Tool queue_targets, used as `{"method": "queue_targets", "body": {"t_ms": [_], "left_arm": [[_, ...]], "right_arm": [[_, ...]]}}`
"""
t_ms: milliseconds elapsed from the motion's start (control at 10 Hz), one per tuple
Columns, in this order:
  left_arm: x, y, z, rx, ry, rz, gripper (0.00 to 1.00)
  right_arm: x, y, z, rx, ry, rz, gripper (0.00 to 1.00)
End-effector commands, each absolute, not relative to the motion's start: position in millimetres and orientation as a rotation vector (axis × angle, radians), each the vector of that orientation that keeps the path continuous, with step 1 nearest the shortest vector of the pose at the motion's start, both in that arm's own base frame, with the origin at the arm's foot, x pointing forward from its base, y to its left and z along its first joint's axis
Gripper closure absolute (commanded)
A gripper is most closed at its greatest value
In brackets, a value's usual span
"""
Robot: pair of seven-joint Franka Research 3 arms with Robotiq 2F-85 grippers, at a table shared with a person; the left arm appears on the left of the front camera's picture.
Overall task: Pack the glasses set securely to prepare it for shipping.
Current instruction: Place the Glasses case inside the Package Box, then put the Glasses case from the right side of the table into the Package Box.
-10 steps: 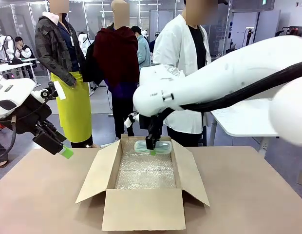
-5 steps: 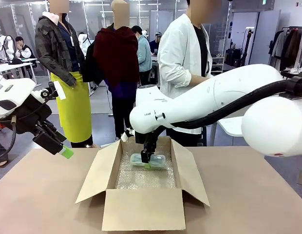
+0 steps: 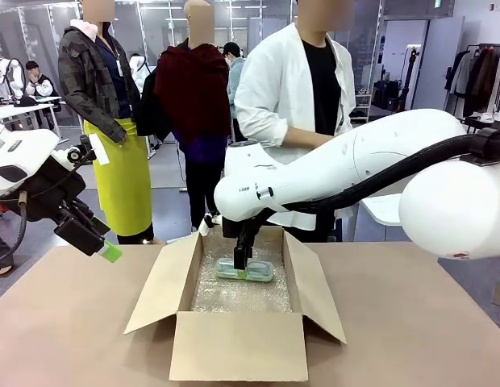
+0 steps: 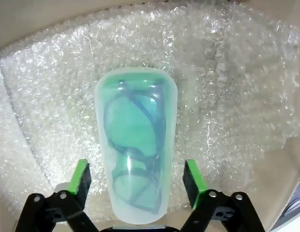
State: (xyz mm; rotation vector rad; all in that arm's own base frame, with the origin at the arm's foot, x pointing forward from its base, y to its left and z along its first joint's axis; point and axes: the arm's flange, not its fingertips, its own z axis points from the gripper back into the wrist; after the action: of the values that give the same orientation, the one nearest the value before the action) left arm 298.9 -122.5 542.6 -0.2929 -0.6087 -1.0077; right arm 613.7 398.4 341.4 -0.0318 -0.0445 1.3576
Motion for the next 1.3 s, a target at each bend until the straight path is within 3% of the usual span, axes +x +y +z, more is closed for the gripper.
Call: {"method": "queue_targets", "body": {"t_ms": [0, 1200], "left_arm": [[299.1, -122.2, 542.9, -0.308, -0.62, -1.011, 0.0], [299.1, -122.2, 542.9, -0.308, -0.62, -1.011, 0.0]], "right_arm": [[602.0, 388.4, 350.8, 0.003, -0.033, 1.376, 0.0], [612.9, 397.0, 344.3, -0.029, -0.045, 1.36, 0.0]]}}
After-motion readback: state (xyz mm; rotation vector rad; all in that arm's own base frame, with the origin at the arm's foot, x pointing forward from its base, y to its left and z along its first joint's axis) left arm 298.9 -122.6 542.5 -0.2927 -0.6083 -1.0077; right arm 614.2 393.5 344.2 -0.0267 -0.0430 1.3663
